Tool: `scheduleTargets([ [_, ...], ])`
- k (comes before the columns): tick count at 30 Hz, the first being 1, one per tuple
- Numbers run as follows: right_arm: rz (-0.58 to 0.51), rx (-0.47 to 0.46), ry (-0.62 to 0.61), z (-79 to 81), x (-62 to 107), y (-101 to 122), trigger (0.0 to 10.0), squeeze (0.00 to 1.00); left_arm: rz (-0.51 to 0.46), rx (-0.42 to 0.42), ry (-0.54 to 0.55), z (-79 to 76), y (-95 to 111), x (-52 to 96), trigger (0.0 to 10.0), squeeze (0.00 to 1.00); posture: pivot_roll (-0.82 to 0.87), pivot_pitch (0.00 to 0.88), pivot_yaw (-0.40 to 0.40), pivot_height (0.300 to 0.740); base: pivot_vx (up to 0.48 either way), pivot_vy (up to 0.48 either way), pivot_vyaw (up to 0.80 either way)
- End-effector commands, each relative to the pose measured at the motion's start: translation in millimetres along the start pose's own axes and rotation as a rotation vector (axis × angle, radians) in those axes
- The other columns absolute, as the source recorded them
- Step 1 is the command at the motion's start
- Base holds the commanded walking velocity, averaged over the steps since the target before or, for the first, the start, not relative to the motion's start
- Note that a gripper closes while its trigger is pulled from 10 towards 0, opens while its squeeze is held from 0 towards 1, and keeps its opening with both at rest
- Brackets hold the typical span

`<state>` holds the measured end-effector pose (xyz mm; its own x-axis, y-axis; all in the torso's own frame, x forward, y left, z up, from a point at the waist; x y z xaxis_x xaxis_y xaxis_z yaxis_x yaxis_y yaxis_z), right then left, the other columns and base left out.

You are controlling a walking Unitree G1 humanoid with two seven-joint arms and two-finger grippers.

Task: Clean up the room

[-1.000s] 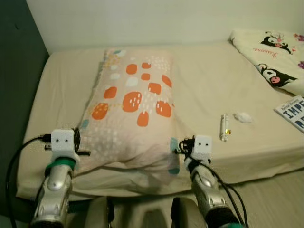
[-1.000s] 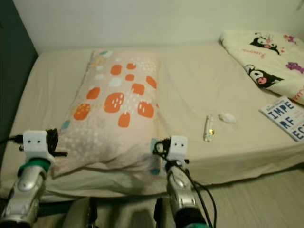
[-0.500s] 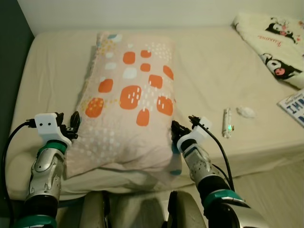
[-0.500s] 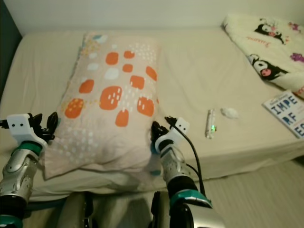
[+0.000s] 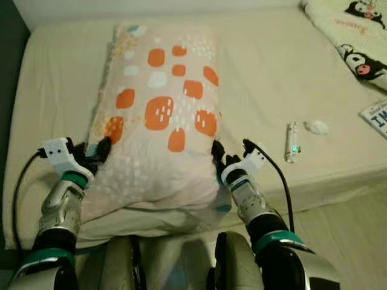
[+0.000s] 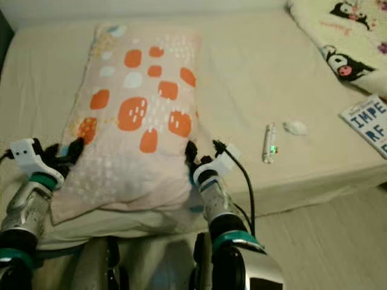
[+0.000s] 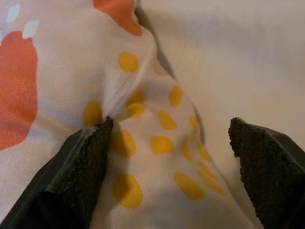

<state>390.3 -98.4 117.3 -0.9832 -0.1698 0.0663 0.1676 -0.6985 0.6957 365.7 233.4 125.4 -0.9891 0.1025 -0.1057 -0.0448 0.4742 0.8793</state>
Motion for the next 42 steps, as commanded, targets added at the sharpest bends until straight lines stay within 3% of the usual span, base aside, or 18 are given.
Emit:
scheduleTargets([
  [1, 0.046, -0.047, 0.034, 6.1, 1.3, -15, 10.0, 1.0, 0.078, 0.098, -0.029, -1.5, -21, 5.4, 10.0, 1.0, -0.01, 0.308, 0.019, 0.595, 0.0, 0.0, 0.0],
  [2, 0.046, -0.047, 0.034, 6.1, 1.3, -15, 10.0, 1.0, 0.078, 0.098, -0.029, -1.5, -21, 5.4, 10.0, 1.0, -0.01, 0.308, 0.019, 0.595, 0.0, 0.0, 0.0],
  [4, 0.026, -0.118, 0.091, 12.9, 0.7, -13, 10.0, 1.0, 0.075, 0.216, -0.057, -6.0, -27, 5.1, 10.0, 1.0, -0.01, 0.317, 0.029, 0.595, 0.0, 0.0, 0.0],
  [8, 0.011, -0.158, 0.139, 18.4, 0.2, -12, 10.0, 1.0, 0.069, 0.245, -0.06, -5.5, -27, 5.1, 10.0, 1.0, 0.0, 0.319, 0.035, 0.595, 0.0, 0.0, 0.0],
  [15, 0.107, -0.123, 0.307, 36.0, 5.3, -32, 10.0, 1.0, 0.227, 0.312, -0.205, -19.0, -54, 14.7, 10.0, 1.0, 0.02, 0.302, 0.051, 0.595, 0.0, 0.0, 0.0],
  [20, 0.278, -0.044, 0.471, 46.9, 17.6, -59, 10.0, 1.0, 0.33, 0.412, -0.307, -32.9, -72, 24.9, 10.0, 1.0, 0.02, 0.295, 0.055, 0.595, 0.0, 0.0, 0.0],
  [21, 0.318, -0.004, 0.502, 46.5, 22.1, -66, 6.4, 0.0, 0.336, 0.423, -0.328, -35.0, -73, 27.0, 10.0, 0.79, 0.02, 0.291, 0.057, 0.595, 0.0, 0.0, 0.0],
  [22, 0.343, 0.021, 0.522, 45.9, 25.3, -71, 6.4, 0.0, 0.339, 0.43, -0.345, -36.3, -73, 28.4, 10.0, 0.79, 0.02, 0.291, 0.057, 0.595, 0.0, 0.0, 0.0],
  [23, 0.358, 0.041, 0.526, 44.4, 27.3, -74, 3.0, 0.0, 0.337, 0.434, -0.352, -36.5, -73, 29.4, 10.0, 0.12, 0.02, 0.289, 0.059, 0.595, 0.0, 0.0, 0.0],
  [24, 0.367, 0.05, 0.527, 42.4, 29.2, -77, 0.0, 0.0, 0.332, 0.435, -0.352, -35.9, -73, 30.4, 9.4, 0.0, 0.02, 0.288, 0.059, 0.595, 0.0, 0.0, 0.0],
  [25, 0.368, 0.051, 0.524, 41.3, 29.8, -78, 0.0, 0.0, 0.328, 0.434, -0.349, -35.1, -73, 30.7, 8.1, 0.0, 0.02, 0.288, 0.059, 0.595, 0.0, 0.0, 0.0],
  [26, 0.372, 0.056, 0.511, 38.5, 30.6, -79, 0.0, 0.0, 0.325, 0.426, -0.351, -34.1, -73, 31.9, 2.6, 0.0, 0.03, 0.285, 0.058, 0.595, 0.0, 0.0, 0.0],
  [29, 0.374, 0.058, 0.503, 36.8, 31.2, -80, 0.0, 0.0, 0.324, 0.42, -0.353, -33.6, -73, 32.8, 2.6, 0.0, 0.03, 0.285, 0.058, 0.595, 0.0, 0.0, 0.0],
  [30, 0.376, 0.062, 0.497, 34.4, 32.2, -81, 0.0, 0.0, 0.316, 0.431, -0.363, -33.4, -72, 34.7, 0.0, 0.0, 0.03, 0.283, 0.061, 0.595, 0.0, 0.0, 0.0],
  [36, 0.386, 0.066, 0.5, 30.6, 36.2, -82, 0.0, 0.0, 0.298, 0.472, -0.404, -36.1, -67, 42.6, 0.0, 0.0, 0.04, 0.273, 0.064, 0.595, 0.0, 0.0, 0.0],
  [42, 0.401, 0.082, 0.5, 29.6, 39.0, -87, 0.0, 0.0, 0.302, 0.413, -0.37, -31.2, -72, 51.5, 0.0, 0.0, 0.05, 0.276, 0.07, 0.595, 0.0, 0.0, 0.0],
])
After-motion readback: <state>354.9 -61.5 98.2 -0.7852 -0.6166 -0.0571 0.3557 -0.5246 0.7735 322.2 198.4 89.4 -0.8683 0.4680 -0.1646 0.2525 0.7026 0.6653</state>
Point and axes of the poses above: a point about 5 cm out from each wrist's last joint towards the gripper, its own x axis pointing back from the gripper into the wrist, its own y axis along the axis of the wrist's last joint, z = x × y, the point moved 1 cm from there along -x, pointing out of the wrist towards the gripper, and after that the axes turned 4 degrees about x, right-handed, at the moved point
